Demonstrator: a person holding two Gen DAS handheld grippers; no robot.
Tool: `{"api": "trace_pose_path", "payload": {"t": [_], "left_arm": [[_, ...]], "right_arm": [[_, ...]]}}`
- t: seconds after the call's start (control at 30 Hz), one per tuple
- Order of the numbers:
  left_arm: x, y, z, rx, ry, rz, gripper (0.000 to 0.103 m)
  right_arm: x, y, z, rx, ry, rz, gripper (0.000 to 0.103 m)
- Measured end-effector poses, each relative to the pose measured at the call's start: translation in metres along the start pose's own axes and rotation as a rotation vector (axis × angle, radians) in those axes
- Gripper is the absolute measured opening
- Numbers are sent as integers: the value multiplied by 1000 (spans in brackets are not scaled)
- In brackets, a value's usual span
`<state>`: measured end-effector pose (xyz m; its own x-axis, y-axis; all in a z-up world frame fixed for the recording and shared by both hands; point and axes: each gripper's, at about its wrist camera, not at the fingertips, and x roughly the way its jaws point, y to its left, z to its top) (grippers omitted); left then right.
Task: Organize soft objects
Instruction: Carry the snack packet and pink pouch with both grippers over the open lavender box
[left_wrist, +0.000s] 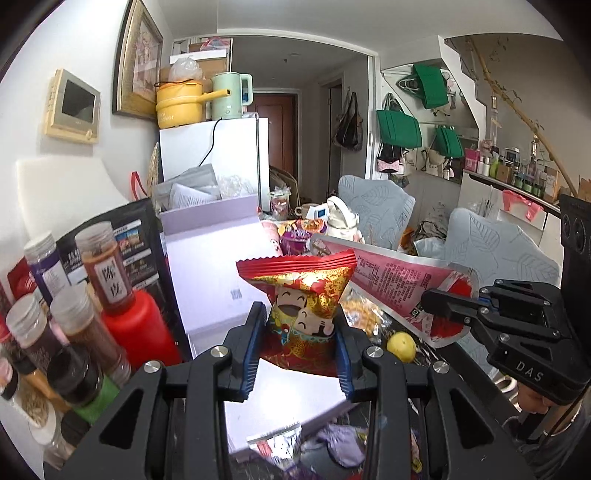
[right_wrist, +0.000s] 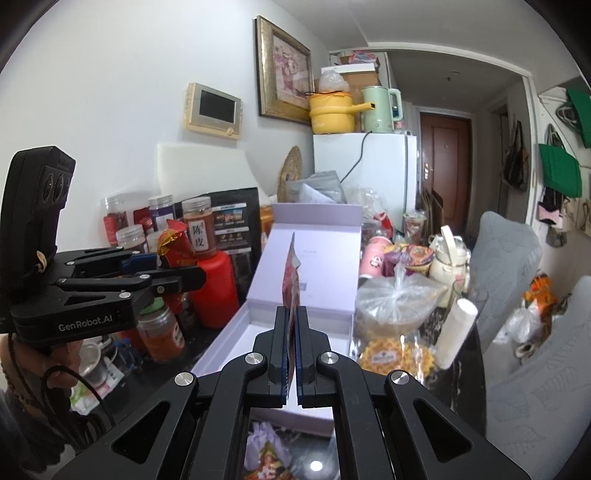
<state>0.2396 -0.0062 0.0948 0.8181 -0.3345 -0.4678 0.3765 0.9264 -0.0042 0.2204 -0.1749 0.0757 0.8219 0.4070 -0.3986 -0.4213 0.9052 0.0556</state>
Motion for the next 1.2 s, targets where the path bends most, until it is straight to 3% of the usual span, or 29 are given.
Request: {"api": "trace_pose_path", "payload": {"t": [0.27, 0.7, 1.2], "left_arm": [[32, 11, 19, -1, -10, 27, 34], [86, 28, 20, -43, 23, 81, 34], [148, 50, -10, -76, 174, 111, 34]], "right_arm": [[19, -7, 19, -15, -25, 8, 3], [62, -24, 33, 23, -35, 33, 3], [130, -29, 9, 40, 124, 29, 3]]}}
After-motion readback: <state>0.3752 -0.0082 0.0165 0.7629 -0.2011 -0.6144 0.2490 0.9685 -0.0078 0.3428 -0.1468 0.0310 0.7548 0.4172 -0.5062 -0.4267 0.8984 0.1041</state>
